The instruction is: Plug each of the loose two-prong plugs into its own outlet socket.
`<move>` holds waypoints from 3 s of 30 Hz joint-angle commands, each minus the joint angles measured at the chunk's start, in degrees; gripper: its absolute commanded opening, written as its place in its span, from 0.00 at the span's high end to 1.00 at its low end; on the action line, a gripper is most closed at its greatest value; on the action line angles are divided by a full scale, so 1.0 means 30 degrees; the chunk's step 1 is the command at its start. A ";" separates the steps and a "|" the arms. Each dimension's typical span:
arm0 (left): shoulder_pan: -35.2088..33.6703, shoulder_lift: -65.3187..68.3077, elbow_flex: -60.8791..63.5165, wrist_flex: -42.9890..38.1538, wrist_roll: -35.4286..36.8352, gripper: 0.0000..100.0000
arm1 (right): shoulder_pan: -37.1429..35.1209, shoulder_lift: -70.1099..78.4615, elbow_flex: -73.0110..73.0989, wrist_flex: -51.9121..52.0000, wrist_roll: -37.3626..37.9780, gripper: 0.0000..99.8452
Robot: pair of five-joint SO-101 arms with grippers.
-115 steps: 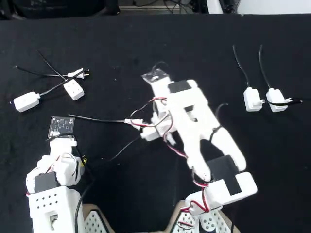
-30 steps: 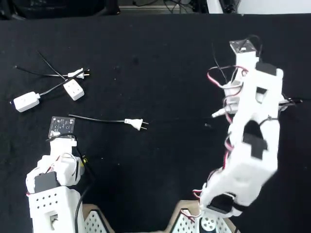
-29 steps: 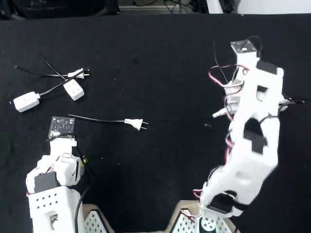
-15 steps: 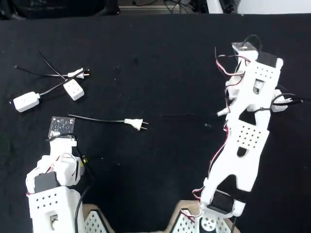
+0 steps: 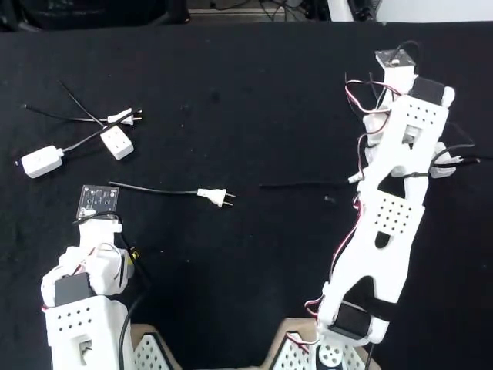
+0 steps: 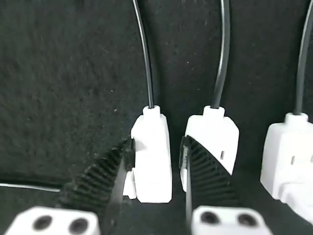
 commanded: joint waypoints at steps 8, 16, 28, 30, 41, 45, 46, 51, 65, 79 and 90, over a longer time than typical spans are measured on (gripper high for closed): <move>-0.0161 -0.0147 -0.0044 -0.0029 -0.0147 0.78 | -0.3399 -1.3026 1.1707 0.0527 -0.1289 0.87; -0.0190 -0.0147 -0.0044 -0.0029 -0.0088 0.78 | -0.7414 -2.1641 2.4015 -0.4103 -0.2637 0.87; -0.0220 -0.0176 0.0015 -0.0059 -0.0059 0.78 | -1.4505 -2.9055 3.8110 -1.4212 -0.6242 0.87; -0.0220 -0.0176 0.0015 -0.0059 -0.0059 0.78 | -1.5179 -2.9348 3.9487 -1.5883 -0.6857 0.87; -0.0220 -0.0176 -0.0308 0.0000 -0.0088 0.78 | -1.6615 -2.9495 4.6403 -2.5026 -0.8088 0.87; -0.0601 0.0000 -0.2535 0.0117 -0.0147 0.77 | -1.6615 -2.9495 4.6403 -2.4938 -0.8117 0.87; -0.0864 0.0000 -0.3297 0.0117 -0.0147 0.77 | -1.6615 -2.9495 4.6432 -2.4996 -0.8117 0.87; -0.3062 0.0147 -0.8161 0.0088 -0.0176 0.77 | -1.6615 -2.9495 4.6491 -2.5055 -0.8117 0.87; -0.4762 1.2747 -1.7744 -0.0586 -0.1641 0.77 | -1.6586 -2.9495 4.6520 -2.5055 -0.8117 0.87; -0.5143 2.6725 -2.6945 -0.0586 -0.3985 0.78 | -1.6498 -2.9495 4.6520 -2.5055 -0.8088 0.87; -0.5201 3.3641 -3.3832 -0.0586 -0.8000 0.77 | -1.6498 -2.9465 4.6520 -2.5055 -0.8088 0.87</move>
